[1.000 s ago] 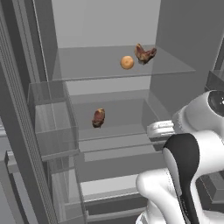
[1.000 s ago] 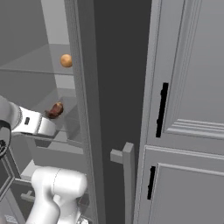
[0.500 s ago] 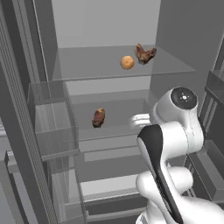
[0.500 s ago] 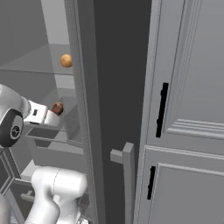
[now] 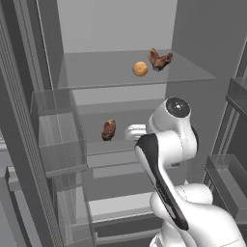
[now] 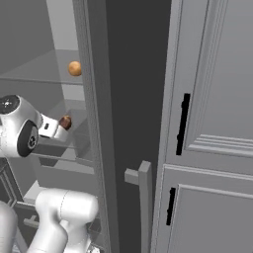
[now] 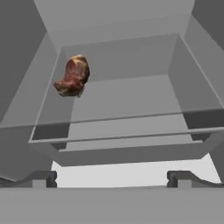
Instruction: Place one squash and one steak in each tupperware on the nearby counter, to pack two identical lunches.
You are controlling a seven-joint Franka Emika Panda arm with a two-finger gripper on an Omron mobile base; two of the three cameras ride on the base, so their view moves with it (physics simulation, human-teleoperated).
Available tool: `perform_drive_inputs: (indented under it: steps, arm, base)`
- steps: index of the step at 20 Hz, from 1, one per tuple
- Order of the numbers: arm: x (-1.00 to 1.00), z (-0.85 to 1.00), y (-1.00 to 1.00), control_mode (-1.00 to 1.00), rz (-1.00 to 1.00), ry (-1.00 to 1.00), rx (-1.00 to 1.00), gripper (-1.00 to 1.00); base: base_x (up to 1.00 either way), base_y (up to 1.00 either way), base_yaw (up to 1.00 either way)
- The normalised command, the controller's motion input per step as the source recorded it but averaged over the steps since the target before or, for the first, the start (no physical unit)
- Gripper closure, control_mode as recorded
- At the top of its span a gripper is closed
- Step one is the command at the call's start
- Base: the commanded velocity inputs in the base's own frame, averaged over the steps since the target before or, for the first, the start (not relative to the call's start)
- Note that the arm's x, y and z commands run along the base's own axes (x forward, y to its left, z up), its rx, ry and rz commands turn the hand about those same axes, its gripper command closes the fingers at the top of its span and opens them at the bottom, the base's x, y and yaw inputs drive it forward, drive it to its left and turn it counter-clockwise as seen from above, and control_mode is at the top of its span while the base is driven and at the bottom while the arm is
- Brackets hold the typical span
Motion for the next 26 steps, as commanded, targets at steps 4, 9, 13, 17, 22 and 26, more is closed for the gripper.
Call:
perform_drive_inputs:
  steps: [4, 9, 13, 17, 22, 26]
  arm:
    - [0.5, -0.23, 0.38, -1.0, 0.01, 0.0, 0.04, -1.0]
    - [0.57, -0.24, 0.37, -1.0, 0.0, 0.0, 0.06, -1.0]
    - [0.53, -0.27, 0.44, -1.0, 0.01, 0.04, 0.08, -1.0]
    - [0.49, -0.24, 0.4, -1.0, 0.02, 0.06, 0.06, -1.0]
    - [0.62, -0.12, 0.28, -1.0, 0.01, 0.07, 0.0, -1.0]
    - [0.63, -0.12, 0.17, -1.0, 0.0, 0.09, 0.0, -1.0]
  base:
    - [0.0, 0.0, 0.0]
    - [0.0, 0.0, 0.0]
    - [0.0, 0.0, 0.0]
    - [0.0, 0.0, 0.0]
    - [0.0, 0.0, 0.0]
    - [0.0, 0.0, 0.0]
